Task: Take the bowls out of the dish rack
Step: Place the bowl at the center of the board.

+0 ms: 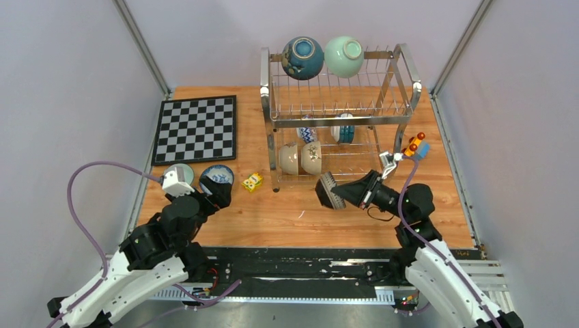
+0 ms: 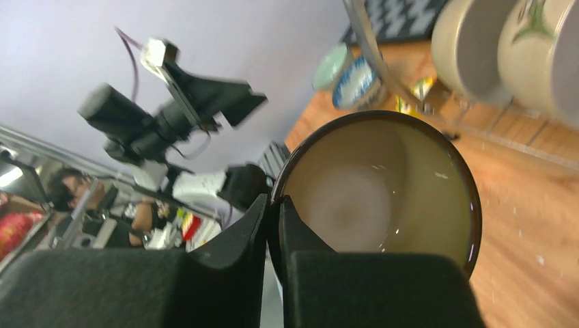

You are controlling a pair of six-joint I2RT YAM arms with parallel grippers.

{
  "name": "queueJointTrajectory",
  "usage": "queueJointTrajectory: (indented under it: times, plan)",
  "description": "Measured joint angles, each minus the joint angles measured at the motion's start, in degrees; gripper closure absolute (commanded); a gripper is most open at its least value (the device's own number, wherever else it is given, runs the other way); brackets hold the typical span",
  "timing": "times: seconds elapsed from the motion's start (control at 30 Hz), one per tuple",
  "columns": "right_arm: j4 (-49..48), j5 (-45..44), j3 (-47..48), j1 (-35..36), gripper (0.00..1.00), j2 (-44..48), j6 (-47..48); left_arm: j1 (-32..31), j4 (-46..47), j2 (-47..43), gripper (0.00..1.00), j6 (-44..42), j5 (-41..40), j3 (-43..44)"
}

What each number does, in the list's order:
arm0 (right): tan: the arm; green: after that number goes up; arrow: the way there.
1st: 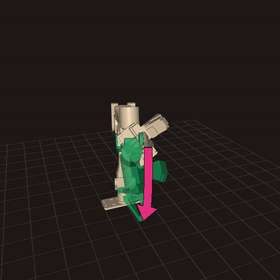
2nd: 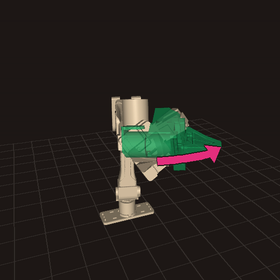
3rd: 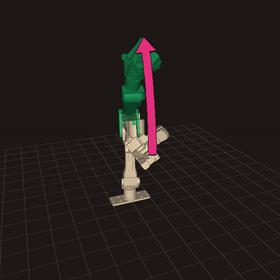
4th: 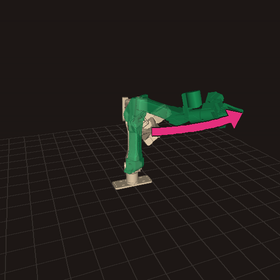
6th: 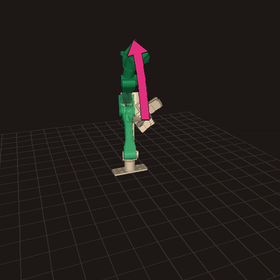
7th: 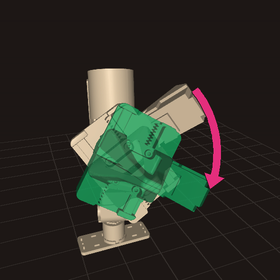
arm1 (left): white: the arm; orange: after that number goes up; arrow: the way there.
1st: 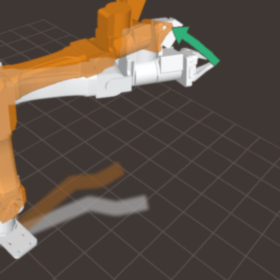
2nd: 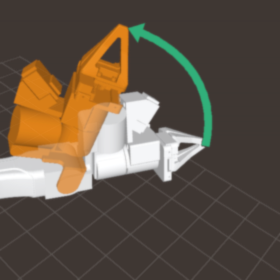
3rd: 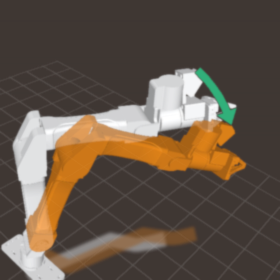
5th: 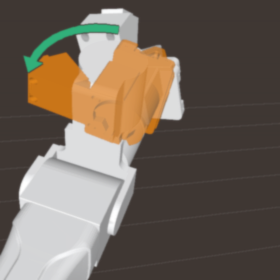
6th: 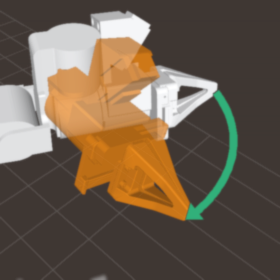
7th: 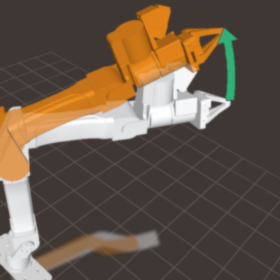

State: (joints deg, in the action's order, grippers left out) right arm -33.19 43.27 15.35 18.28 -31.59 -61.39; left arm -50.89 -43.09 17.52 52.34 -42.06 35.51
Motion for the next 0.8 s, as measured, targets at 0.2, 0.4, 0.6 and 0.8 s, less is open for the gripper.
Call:
queueJointTrajectory:
  times: [0.2, 0.4, 0.6, 0.8]
  plan:
    - [22.49, -3.04, 6.23, 11.39, 1.00, 0.72, 14.97, 0.00, -2.93, 0.00, 0.00, 0.04, 1.18, 2.86]
    - [34.34, -10.08, 18.40, 25.27, 1.00, -7.65, 29.59, 0.00, -3.39, -0.02, 0.00, 0.68, 3.54, 2.95]
    - [43.50, -19.69, 31.43, 39.12, 1.00, -20.87, 43.76, 0.00, -3.32, -0.31, 0.00, 0.72, 6.95, 2.95]
    - [51.32, -30.03, 39.39, 47.39, 1.00, -29.16, 55.30, -0.04, -0.42, -6.12, 0.00, -2.36, 10.58, 2.71]
